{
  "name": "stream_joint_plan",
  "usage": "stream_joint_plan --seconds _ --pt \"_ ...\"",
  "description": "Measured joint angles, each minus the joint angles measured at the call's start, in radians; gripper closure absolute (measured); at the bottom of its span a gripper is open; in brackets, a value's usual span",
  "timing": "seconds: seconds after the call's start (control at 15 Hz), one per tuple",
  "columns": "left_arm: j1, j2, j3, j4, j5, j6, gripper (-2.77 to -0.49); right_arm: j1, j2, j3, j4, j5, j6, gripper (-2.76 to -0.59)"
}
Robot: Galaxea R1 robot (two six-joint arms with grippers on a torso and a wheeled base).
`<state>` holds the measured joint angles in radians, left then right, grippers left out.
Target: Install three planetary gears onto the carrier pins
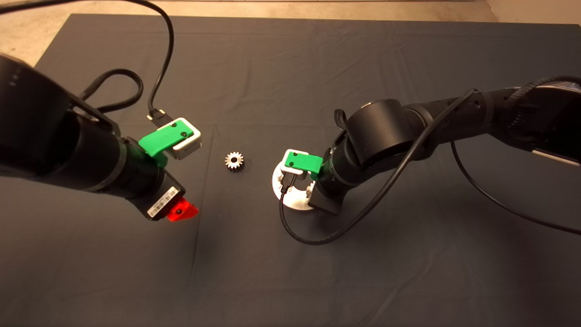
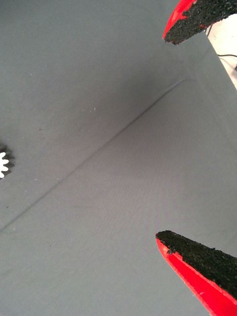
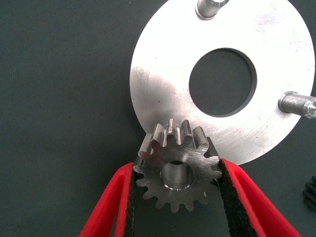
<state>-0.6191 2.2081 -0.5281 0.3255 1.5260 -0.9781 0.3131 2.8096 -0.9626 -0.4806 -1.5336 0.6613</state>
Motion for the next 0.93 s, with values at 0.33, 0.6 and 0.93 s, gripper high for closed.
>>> stream_joint_plan --seconds 0.33,0.6,0.93 --pt "0.000 0.000 0.000 0.000 0.000 0.000 -2.77 -0.001 0.000 -0.002 -0.002 0.000 0.000 -1.01" --pt "-0.003 -0.001 0.000 0.000 0.000 0.000 -2.77 -0.001 -0.001 -0.002 -0.002 0.000 -0.001 -1.01" --pt "-0.004 -0.003 0.000 0.000 0.000 0.000 -2.77 -0.011 -0.004 -0.002 -0.002 0.000 -0.001 -1.01"
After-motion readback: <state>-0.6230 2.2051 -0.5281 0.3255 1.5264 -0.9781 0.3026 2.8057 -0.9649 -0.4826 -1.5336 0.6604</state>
